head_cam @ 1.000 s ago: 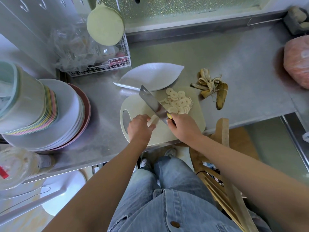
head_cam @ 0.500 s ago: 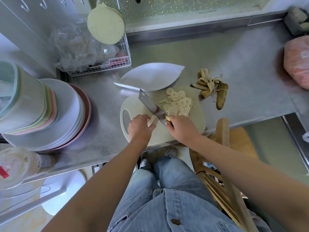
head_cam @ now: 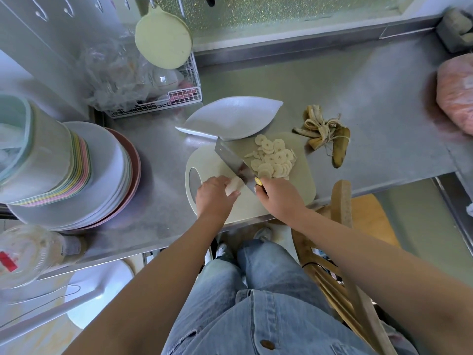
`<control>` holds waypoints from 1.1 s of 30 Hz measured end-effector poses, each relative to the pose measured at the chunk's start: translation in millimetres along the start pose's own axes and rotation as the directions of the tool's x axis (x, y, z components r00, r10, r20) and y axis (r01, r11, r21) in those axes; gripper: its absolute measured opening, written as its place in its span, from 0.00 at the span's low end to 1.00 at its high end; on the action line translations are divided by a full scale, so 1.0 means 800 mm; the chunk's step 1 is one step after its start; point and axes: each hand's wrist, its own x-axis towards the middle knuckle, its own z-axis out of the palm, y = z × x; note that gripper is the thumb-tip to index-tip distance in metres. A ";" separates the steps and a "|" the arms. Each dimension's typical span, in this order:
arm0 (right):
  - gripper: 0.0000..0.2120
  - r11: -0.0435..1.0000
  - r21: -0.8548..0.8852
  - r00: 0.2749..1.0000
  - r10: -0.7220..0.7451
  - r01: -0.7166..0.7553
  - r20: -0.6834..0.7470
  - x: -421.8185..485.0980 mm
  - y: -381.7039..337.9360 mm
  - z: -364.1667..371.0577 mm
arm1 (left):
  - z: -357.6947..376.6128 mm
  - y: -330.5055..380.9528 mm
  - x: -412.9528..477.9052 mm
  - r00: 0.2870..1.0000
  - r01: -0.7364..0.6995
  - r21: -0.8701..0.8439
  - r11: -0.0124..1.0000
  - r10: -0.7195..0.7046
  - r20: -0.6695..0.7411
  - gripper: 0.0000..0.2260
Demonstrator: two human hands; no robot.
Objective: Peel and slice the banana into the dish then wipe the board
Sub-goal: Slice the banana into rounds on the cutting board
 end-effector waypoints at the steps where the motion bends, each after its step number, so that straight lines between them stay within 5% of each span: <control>1: 0.13 1.000 0.013 1.000 0.002 -0.002 -0.024 0.000 0.001 -0.003 | 0.000 -0.001 -0.001 1.000 0.002 -0.017 1.000 -0.003 -0.009 0.18; 24: 0.09 1.000 -0.003 0.998 0.021 -0.021 0.060 -0.002 -0.009 0.004 | 0.004 -0.004 0.004 1.000 0.029 -0.070 0.997 -0.029 0.000 0.10; 33: 0.14 0.999 0.034 0.999 -0.016 0.018 -0.050 -0.004 -0.004 -0.014 | 0.004 -0.005 0.004 0.999 0.039 -0.086 0.996 -0.039 0.005 0.10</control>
